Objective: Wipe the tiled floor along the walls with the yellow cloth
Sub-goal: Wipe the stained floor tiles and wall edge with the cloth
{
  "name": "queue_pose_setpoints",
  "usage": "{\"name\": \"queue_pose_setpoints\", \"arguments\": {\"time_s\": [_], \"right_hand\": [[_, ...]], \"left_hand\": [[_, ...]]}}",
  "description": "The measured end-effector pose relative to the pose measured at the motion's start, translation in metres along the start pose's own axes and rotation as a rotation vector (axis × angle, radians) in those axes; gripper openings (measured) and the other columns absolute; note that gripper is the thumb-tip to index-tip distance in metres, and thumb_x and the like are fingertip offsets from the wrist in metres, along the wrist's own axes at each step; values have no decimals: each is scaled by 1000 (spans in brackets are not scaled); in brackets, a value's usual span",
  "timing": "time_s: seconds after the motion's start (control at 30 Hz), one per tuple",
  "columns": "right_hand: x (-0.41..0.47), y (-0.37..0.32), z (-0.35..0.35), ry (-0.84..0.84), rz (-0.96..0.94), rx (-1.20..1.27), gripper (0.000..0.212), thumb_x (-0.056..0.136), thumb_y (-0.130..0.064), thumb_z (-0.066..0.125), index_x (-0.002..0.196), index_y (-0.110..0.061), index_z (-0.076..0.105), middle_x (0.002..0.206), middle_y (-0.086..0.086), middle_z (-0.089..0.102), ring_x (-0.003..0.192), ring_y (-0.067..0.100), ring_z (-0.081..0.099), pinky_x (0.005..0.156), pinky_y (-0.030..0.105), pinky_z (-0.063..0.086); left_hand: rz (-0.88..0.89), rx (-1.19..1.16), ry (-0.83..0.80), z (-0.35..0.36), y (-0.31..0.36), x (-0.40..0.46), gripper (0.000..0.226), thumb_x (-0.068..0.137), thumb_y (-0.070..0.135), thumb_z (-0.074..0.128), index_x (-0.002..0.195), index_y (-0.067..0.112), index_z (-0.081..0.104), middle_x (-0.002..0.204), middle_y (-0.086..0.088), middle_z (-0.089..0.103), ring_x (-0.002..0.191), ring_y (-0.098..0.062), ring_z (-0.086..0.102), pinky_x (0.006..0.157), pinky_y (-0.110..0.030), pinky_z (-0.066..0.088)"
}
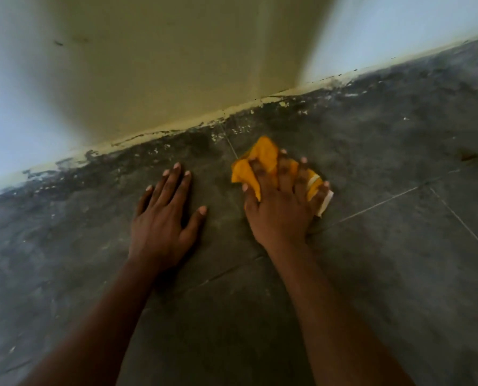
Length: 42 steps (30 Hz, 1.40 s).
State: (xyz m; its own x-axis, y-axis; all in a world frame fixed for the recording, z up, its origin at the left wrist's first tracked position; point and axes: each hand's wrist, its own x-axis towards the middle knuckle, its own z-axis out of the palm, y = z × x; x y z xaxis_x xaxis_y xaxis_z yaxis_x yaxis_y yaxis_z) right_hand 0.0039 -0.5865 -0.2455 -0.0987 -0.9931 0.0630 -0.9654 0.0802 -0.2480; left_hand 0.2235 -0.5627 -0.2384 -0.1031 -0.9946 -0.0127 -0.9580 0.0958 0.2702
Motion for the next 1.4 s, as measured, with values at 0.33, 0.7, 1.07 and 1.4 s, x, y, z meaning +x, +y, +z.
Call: {"name": "queue_pose_setpoints", "arguments": {"time_s": [0.33,0.7,1.07,1.4], "right_hand": [[44,10,0,36,222,22,62,101,-65,29,159,-48,20,175,2,1,159,38,-8,117,77,-3],[32,8,-1,-11,-27,-57,60,100,-65,29,158,-54,22,175,0,8,161,33,1,121,72,-1],[59,-30,2,-122,-398,-77,60,101,-63,32,159,-53,18,175,-3,3,161,31,-2,121,70,2],[122,-13,2,-94,-366,-36,66,100,-65,31,162,-45,21,174,4,12,160,35,8,120,73,-1]], "left_hand": [[-20,-45,64,-7,-7,49,73,100,63,23,166,31,19,175,8,8,161,-15,9,127,-42,9],[-3,-129,44,-11,-7,42,68,103,52,32,166,28,22,175,9,9,162,-9,4,132,-44,8],[-79,-192,108,-8,-15,47,63,103,42,35,163,24,31,173,7,21,161,-11,13,131,-51,13],[-56,-42,36,-6,-8,46,65,104,48,19,166,28,15,176,6,3,163,-14,-3,131,-51,4]]}}
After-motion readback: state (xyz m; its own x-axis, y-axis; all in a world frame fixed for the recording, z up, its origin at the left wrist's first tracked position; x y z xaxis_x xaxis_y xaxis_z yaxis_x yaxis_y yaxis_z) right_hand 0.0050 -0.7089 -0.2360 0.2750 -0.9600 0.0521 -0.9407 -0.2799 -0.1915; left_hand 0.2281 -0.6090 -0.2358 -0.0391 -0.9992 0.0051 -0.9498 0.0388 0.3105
